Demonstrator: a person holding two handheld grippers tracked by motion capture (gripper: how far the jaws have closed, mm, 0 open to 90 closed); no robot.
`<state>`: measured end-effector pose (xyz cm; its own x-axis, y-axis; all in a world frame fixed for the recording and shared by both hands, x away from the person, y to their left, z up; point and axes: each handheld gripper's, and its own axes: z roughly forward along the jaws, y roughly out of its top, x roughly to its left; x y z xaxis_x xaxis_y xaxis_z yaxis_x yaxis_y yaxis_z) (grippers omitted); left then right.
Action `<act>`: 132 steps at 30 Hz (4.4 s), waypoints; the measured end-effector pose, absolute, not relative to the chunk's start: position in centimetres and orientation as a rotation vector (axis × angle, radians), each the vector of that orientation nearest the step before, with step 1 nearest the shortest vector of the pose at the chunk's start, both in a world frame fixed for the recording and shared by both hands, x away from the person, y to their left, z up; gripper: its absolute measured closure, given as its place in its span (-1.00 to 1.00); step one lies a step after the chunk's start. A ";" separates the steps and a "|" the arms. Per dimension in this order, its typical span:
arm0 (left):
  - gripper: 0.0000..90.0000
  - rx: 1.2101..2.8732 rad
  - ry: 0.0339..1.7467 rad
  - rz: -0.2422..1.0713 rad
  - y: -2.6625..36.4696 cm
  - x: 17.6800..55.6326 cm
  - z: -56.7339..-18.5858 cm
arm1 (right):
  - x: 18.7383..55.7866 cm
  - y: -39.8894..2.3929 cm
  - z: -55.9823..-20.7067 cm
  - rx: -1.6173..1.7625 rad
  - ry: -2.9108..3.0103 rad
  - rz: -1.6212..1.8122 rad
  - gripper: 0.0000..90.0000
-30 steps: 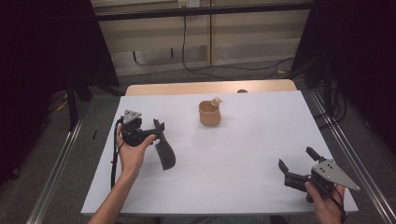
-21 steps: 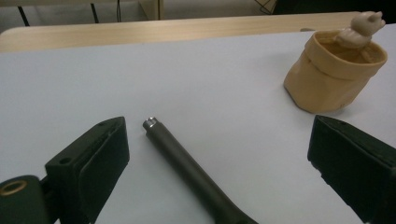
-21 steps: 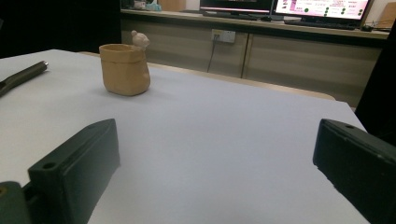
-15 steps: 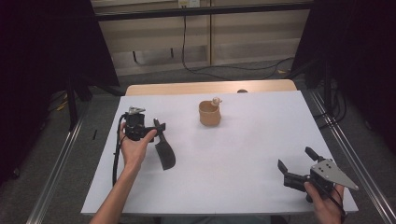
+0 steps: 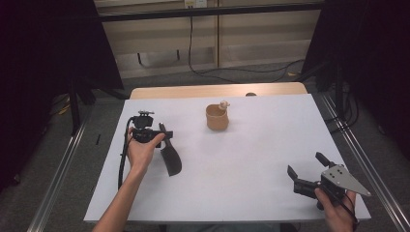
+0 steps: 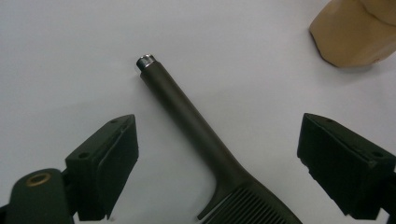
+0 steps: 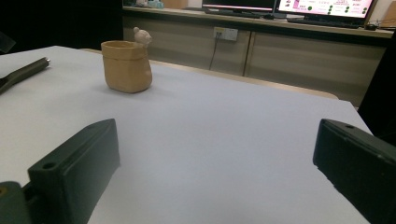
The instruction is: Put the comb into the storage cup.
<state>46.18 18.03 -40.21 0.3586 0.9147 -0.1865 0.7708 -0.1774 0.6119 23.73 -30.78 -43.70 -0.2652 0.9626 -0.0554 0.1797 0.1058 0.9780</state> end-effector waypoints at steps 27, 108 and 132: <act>-0.37 2.096 1.604 0.262 16.2 47.8 -41.6 | 23.7 -30.8 -43.7 1.145 1.595 1.234 -1.00; 0.62 2.282 1.508 0.175 17.0 48.5 -41.0 | 23.9 -30.8 -43.9 1.161 1.610 1.217 -1.00; 0.62 2.296 1.238 0.153 16.9 45.7 -37.7 | 23.9 -30.7 -43.9 1.155 1.614 1.220 -1.00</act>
